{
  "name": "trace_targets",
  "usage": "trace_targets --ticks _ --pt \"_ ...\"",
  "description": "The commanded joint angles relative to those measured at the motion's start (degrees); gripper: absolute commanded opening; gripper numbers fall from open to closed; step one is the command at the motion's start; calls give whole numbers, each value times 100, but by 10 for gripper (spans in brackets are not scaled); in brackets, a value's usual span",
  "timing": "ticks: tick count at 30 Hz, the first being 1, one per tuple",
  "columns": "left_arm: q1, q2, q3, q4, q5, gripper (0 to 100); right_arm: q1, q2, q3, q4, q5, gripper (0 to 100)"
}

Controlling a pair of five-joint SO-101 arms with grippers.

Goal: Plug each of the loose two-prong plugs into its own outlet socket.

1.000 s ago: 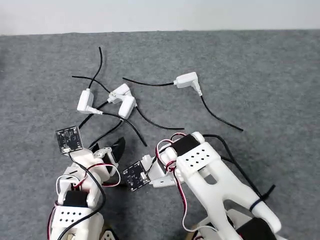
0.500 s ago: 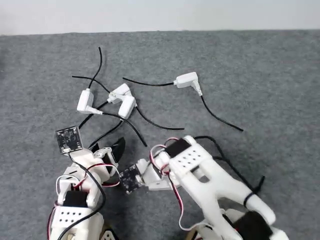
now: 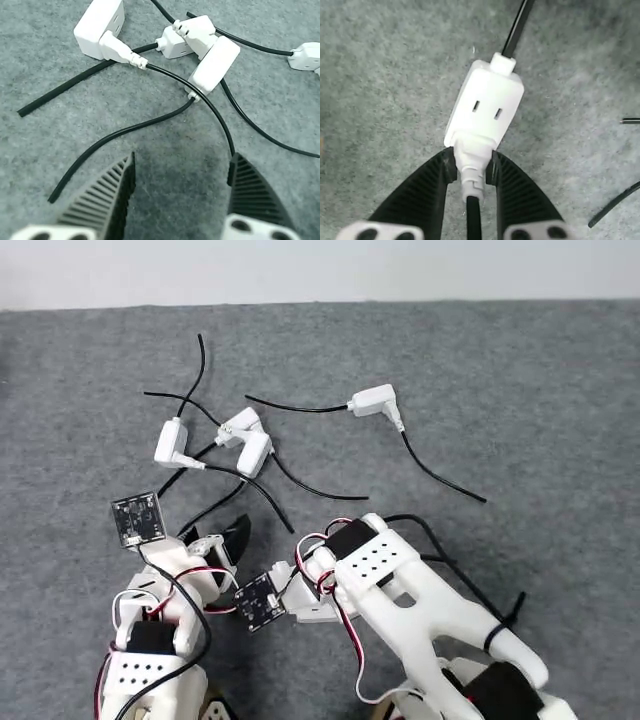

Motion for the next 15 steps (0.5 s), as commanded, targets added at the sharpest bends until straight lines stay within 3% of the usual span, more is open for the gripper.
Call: trace_targets --ticks 1,7,11,15 --pt "35 -53 -40 -26 -44 284 -57 171 141 4 -237 9" --pt "35 -53 -40 -26 -44 284 -66 171 -158 233 -677 44" --pt "35 -53 -40 -26 -44 284 -31 163 -659 716 -1301 241" --pt "35 -53 -40 -26 -44 284 -48 145 -1055 1138 -1292 369"
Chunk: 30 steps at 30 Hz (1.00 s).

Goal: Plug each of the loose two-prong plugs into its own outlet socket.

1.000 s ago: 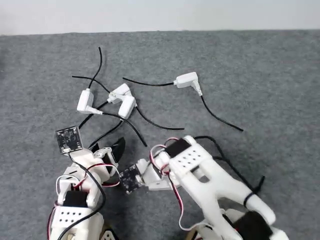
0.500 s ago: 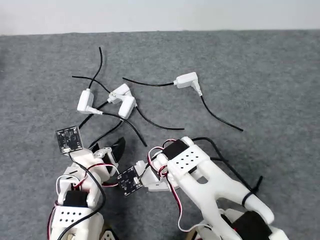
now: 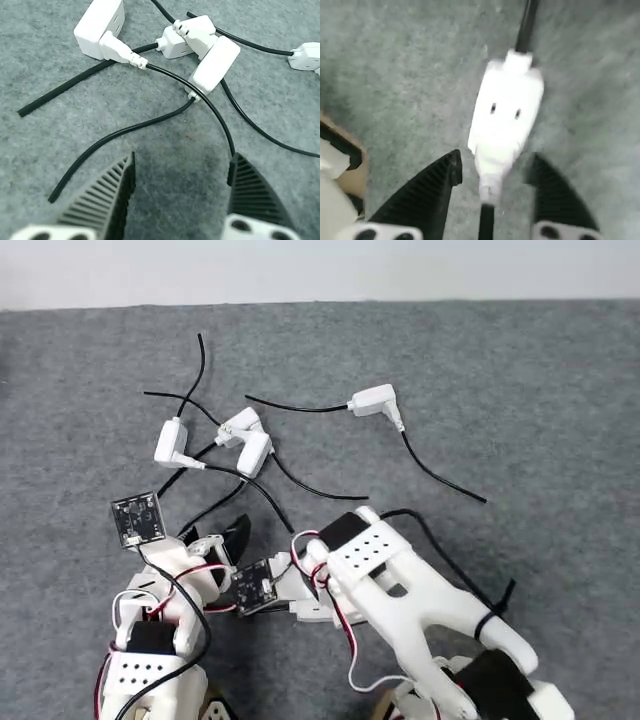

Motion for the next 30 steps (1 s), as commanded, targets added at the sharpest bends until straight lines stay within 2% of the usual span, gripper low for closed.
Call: trace_targets --ticks 1,17,21,25,30 --pt "35 -53 -40 -26 -44 284 -22 -119 -589 479 -97 374" --pt "35 -53 -40 -26 -44 284 22 -2651 -1837 2158 -246 373" --pt "35 -53 -40 -26 -44 284 338 -2985 -1908 2246 -695 373" --pt "35 -53 -31 -26 -44 284 963 -3292 -1952 2202 -1301 373" --pt "9 -53 -31 -26 -44 284 2325 -3969 -1934 1684 -3226 373"
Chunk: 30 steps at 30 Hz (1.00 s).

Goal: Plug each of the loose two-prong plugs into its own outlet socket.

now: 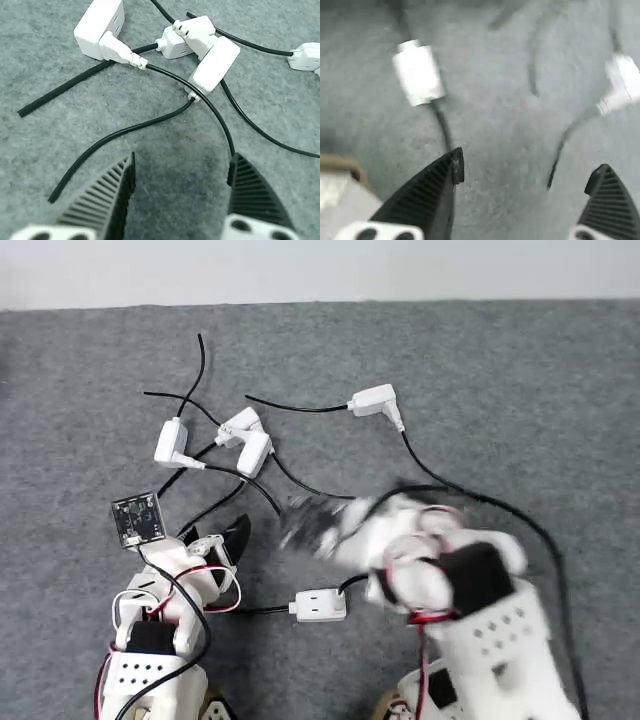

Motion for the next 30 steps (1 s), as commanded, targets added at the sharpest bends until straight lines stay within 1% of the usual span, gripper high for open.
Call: trace_targets --ticks 1,3,5,7,10,12,14,17,18,20,22,24,27,30 --pt "0 -53 -31 -26 -44 284 1077 -532 -255 -400 -1582 373" --pt "-9 -53 -31 -26 -62 284 1684 -804 105 -602 -2330 373" --pt "-9 -53 -31 -18 -290 284 2105 -1042 695 -831 -2813 373" --pt "-9 -53 -31 0 -571 284 2369 -1262 1415 -1138 -2892 373" --pt "-18 -53 -57 18 -985 283 2862 -1578 2435 -1684 -2743 373" --pt "-18 -53 -154 237 -1345 283 3222 -1771 3174 -2185 -2602 373" --pt "-167 -53 -418 712 -1864 283 3521 -1974 3912 -2800 -2611 373" --pt "-492 -53 -787 1292 -2989 284 3653 -2264 4826 -3626 -2936 373" --pt "-527 -53 -840 1415 -3165 284 3662 -2360 5020 -3802 -3121 373" --pt "-501 -53 -954 1609 -3209 286 3688 -2580 5327 -4013 -3402 373" --pt "-255 -53 -1112 1908 -3358 287 3697 -2782 5635 -4180 -3464 373" --pt "299 -53 -1323 2338 -3912 287 3723 -2993 5978 -4426 -3393 373" --pt "1459 -53 -1640 2901 -4624 287 4321 -3345 6259 -4796 -3323 373" --pt "2356 -18 -2097 3182 -4765 287 4927 -3626 6541 -5218 -3288 373"
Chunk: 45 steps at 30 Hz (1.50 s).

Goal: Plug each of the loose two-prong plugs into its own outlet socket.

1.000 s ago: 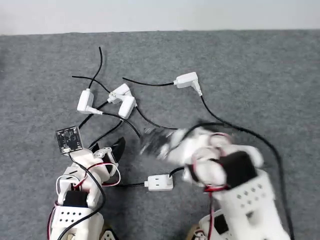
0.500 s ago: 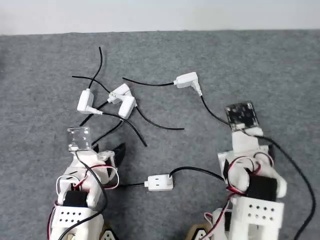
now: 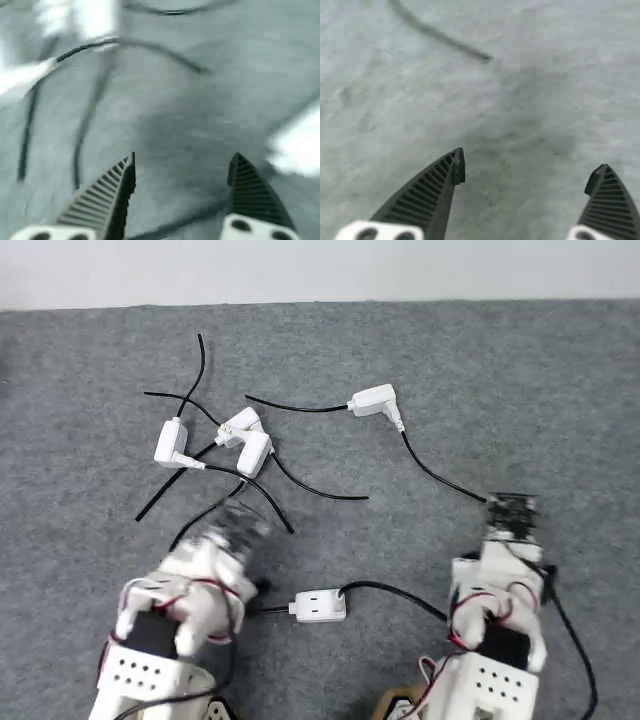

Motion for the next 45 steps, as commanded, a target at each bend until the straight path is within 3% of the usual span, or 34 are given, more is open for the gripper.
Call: trace_targets --ticks 1,9,14,22,31,35,40,45 --pt "1081 -9 -760 316 -273 287 602 -312 185 -523 70 373" --pt "2356 9 -708 70 -343 287 576 -400 290 -541 290 373" --pt "2365 9 453 -1037 -747 287 567 -400 290 -549 299 373" --pt "2189 9 699 -1521 -1407 287 567 -400 299 -549 308 373" --pt "2251 9 945 -1486 -1618 286 356 -435 378 -541 325 373" --pt "2418 35 760 -932 -1732 286 356 -426 378 -541 325 373" --pt "2435 905 409 -976 -1846 285 356 -426 378 -541 325 373" --pt "2409 2752 -365 -1468 -1837 285 347 -426 387 -541 325 373"
